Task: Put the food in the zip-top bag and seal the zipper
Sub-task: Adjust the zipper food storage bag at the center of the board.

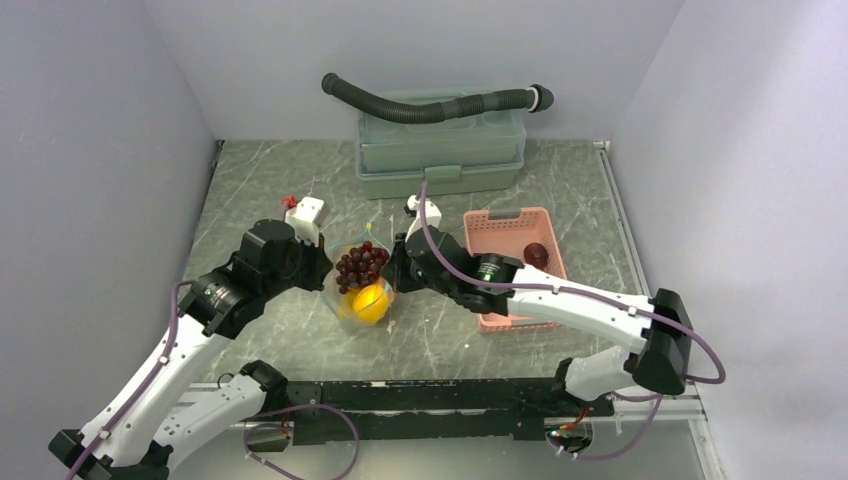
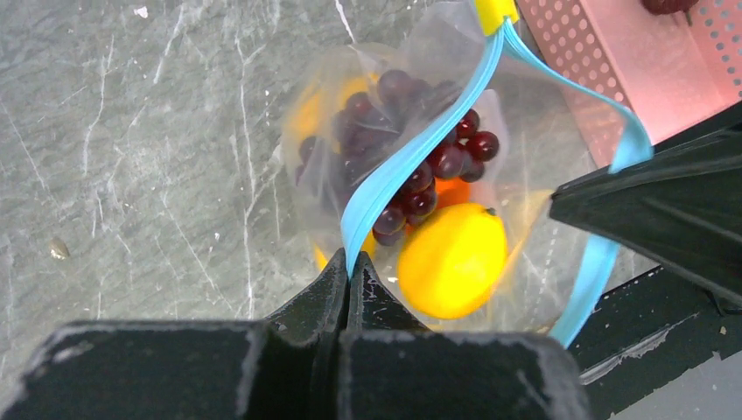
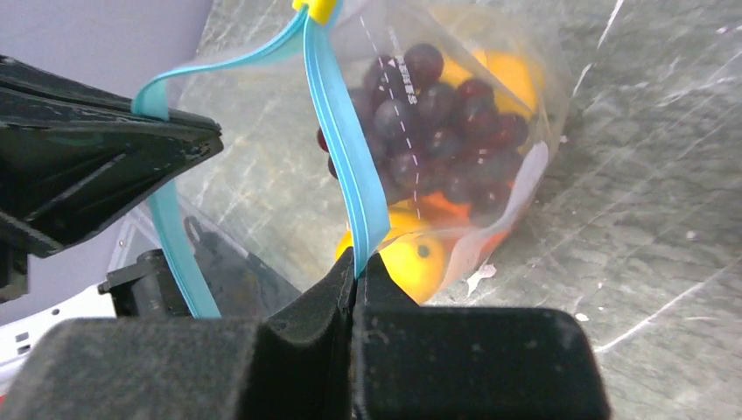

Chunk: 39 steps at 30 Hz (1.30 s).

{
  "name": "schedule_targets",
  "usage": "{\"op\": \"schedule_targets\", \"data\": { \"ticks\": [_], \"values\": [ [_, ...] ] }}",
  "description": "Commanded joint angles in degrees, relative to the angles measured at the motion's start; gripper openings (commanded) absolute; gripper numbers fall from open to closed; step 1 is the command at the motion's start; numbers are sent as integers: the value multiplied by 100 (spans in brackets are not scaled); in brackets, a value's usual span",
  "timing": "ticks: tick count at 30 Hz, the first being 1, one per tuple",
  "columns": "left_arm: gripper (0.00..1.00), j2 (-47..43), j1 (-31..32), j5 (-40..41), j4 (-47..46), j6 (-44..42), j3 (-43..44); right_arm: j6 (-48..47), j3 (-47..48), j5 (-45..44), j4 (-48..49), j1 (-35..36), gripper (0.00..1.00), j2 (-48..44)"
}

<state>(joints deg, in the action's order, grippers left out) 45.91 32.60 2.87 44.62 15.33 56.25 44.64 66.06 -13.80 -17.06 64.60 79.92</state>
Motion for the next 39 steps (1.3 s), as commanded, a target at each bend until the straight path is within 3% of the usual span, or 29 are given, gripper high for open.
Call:
{"op": "schedule_targets", "data": {
  "ticks": [1, 11, 22, 39],
  "values": [
    [0, -77, 10, -200, -294, 217, 210, -489, 539, -395, -548, 18, 0, -382],
    [0, 301, 10, -560, -10, 649, 1102, -826, 830, -831, -1136, 14, 0, -905],
    [0, 760, 10, -403, -492, 1458, -376, -427, -364, -608, -661, -326, 0, -174],
    [0, 945, 10, 170, 252, 589, 1407, -919, 539, -923, -931, -353, 0, -670]
  ]
}}
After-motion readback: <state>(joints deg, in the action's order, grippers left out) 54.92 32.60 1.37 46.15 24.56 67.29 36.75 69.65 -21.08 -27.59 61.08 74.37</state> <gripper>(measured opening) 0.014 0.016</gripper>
